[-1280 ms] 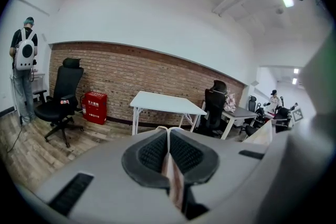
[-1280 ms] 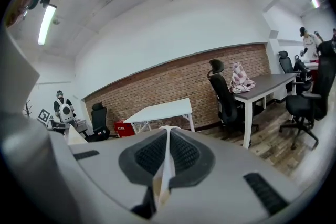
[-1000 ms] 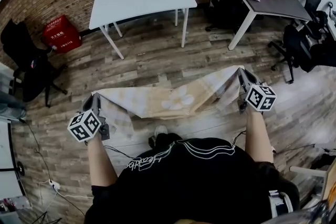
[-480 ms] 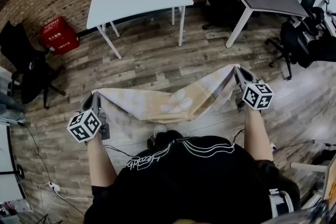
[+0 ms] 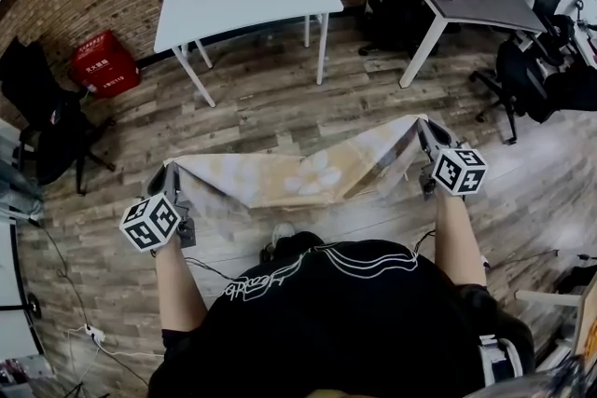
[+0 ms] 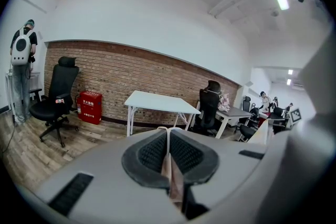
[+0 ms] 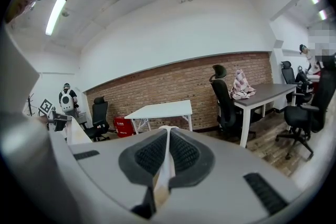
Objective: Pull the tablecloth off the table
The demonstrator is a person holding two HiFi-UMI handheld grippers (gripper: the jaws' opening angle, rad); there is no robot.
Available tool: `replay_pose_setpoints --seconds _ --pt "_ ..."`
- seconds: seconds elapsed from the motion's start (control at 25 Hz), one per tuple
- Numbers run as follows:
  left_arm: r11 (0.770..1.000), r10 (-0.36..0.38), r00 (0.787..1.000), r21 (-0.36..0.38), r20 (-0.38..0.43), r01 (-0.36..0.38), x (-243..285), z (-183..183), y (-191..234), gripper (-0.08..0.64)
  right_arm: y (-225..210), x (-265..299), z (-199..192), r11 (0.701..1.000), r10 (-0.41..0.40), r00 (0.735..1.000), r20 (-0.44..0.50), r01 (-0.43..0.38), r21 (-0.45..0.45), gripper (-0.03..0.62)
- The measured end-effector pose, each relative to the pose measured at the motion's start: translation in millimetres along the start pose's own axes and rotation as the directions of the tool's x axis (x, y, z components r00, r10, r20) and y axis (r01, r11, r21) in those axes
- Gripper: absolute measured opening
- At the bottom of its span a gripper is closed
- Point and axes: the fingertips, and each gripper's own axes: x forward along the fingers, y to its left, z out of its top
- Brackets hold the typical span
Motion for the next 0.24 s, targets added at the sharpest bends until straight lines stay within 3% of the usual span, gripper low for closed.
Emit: replay_pose_setpoints --seconds 0.24 --pt "1.000 -0.005 1.000 -0.001 -0.006 0.005 -0.1 -3.4 -3.2 0.011 -0.8 -6.5 -3.3 1.000 -0.005 1.000 0.008 0.005 0.013 -0.003"
